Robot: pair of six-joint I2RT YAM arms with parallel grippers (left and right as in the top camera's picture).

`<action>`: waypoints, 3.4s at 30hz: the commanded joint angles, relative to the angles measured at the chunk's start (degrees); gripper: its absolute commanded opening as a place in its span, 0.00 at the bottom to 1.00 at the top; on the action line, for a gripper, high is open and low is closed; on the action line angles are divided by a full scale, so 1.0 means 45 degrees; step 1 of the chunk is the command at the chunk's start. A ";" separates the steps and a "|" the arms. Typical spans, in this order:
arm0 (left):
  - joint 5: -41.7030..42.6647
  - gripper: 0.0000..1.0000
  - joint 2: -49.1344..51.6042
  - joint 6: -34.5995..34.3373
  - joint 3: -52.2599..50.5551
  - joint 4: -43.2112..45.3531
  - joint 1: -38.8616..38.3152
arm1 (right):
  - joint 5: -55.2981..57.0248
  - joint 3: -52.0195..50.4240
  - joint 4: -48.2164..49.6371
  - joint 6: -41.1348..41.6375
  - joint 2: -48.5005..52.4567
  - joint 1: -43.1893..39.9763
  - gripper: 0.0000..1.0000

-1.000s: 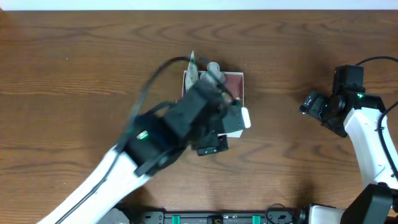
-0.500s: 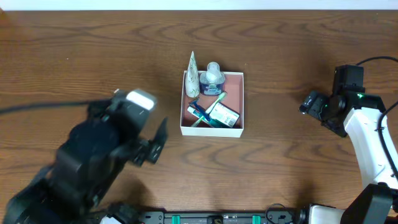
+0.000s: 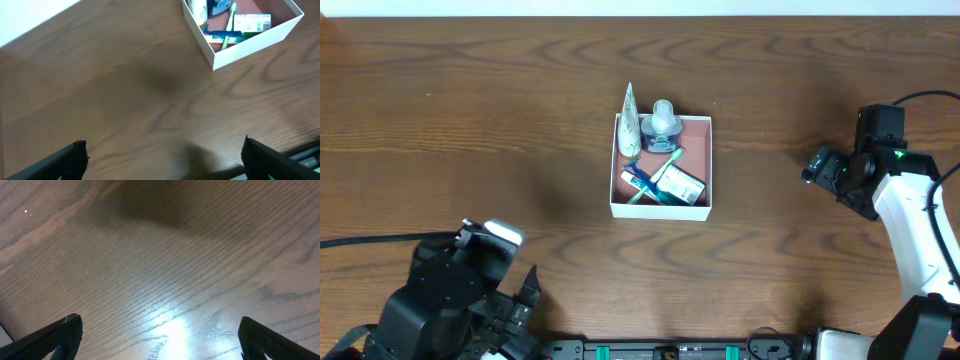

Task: Pack container

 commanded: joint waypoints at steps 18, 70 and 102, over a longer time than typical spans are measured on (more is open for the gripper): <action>0.4051 0.98 -0.5542 -0.0029 -0.9636 1.0710 0.5795 | 0.0049 0.0141 -0.0015 -0.0180 0.0005 -0.0107 0.99; 0.6343 0.98 -0.9136 -0.0078 -1.8093 1.8234 0.7499 | 0.0044 0.0141 -0.0015 -0.0180 0.0005 -0.0107 0.99; 0.6343 0.98 -0.9126 -0.0078 -1.8093 1.8234 0.7499 | 0.0253 -0.0015 -0.0034 -0.0311 -0.2574 0.0709 0.99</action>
